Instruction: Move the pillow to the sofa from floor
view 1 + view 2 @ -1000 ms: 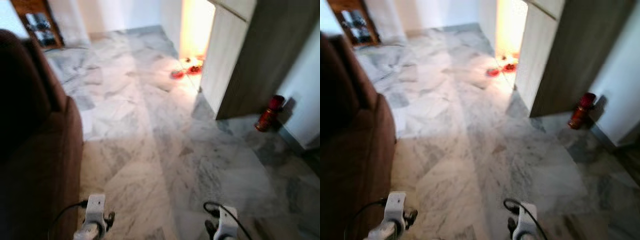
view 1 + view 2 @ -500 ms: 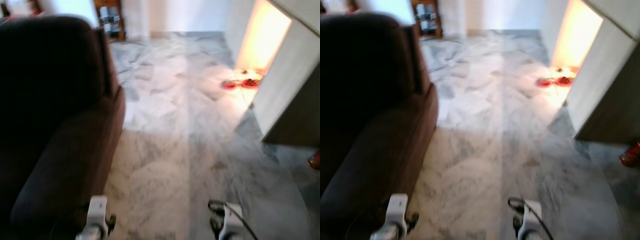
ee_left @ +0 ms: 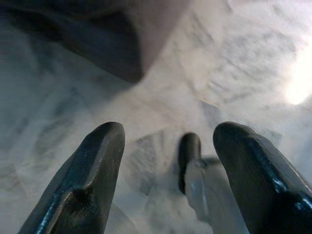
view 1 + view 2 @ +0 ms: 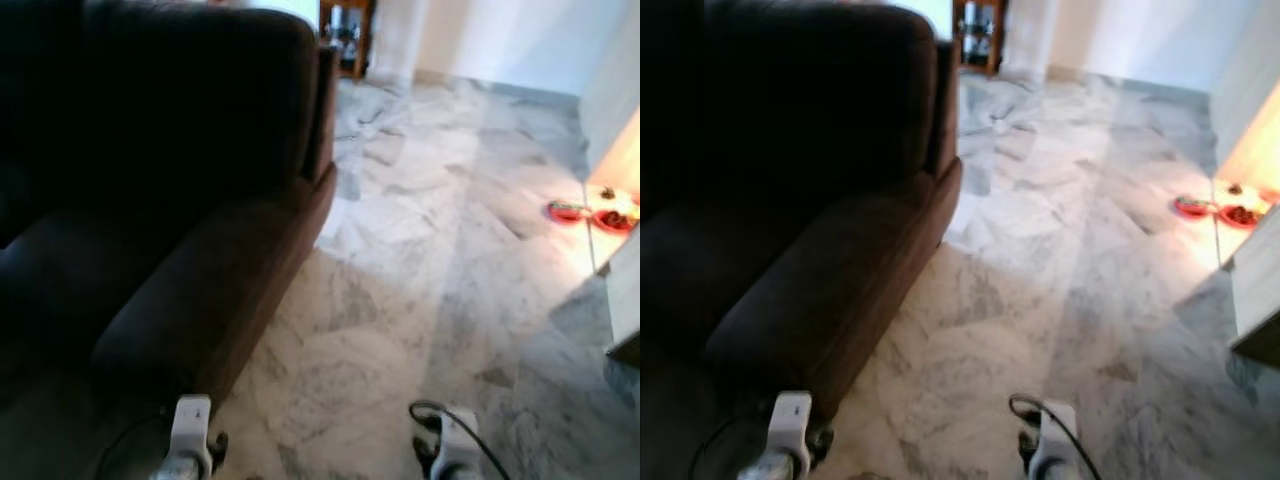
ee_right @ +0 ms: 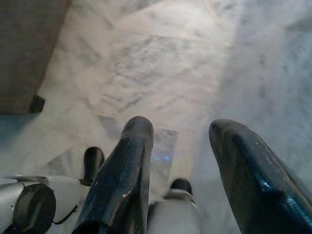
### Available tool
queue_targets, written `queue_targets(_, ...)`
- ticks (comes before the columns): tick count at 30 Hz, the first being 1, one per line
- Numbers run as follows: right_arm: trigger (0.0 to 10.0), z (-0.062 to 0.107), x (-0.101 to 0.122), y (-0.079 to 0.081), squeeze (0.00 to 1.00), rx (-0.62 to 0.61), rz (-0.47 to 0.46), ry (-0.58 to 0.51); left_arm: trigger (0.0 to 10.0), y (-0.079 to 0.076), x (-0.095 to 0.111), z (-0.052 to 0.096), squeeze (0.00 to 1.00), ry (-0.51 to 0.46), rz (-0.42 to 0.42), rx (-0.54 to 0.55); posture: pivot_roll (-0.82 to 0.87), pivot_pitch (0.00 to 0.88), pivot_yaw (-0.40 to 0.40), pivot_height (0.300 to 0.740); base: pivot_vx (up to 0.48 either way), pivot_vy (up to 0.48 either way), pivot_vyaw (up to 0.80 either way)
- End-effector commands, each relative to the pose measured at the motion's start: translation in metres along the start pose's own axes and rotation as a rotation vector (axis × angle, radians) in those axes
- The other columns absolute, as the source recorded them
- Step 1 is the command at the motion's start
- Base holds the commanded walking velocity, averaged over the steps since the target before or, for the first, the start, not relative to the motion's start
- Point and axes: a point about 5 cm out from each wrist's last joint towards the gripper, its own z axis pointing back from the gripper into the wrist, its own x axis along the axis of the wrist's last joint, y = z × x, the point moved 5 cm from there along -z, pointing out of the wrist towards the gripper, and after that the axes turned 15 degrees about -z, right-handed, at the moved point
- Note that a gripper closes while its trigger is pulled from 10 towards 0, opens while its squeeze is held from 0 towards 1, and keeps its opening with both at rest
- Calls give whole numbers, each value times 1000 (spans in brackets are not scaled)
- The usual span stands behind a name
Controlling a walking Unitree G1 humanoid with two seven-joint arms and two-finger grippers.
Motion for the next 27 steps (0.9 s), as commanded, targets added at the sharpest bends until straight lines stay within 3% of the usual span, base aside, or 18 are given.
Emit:
queue_targets(1,10000,2,-1,-13,0,-30,4,7,10000,-7,-6,1,0,18,5,-5,8,25,-42,740,0,0,606)
queue_targets(11,10000,3,35,-37,0,-32,82,-32,10000,-28,-14,5,0,34,22,-38,21,0,-60,740,0,0,0)
queue_targets(16,10000,7,53,-58,0,-79,69,-57,10000,-37,-20,7,0,49,-1,-67,5,0,-43,740,0,106,0)
queue_targets(20,10000,8,60,-63,0,-98,42,-73,10000,-38,-16,6,0,41,-24,-80,18,0,-15,740,0,264,0)
queue_targets(23,10000,7,67,-62,0,-107,-11,-89,10000,-30,3,1,0,-13,-28,-68,44,0,-20,740,0,286,0)
queue_targets(27,10000,5,69,-54,0,-72,29,-73,10000,-18,5,0,0,-12,-29,-38,36,0,-36,740,0,287,0)
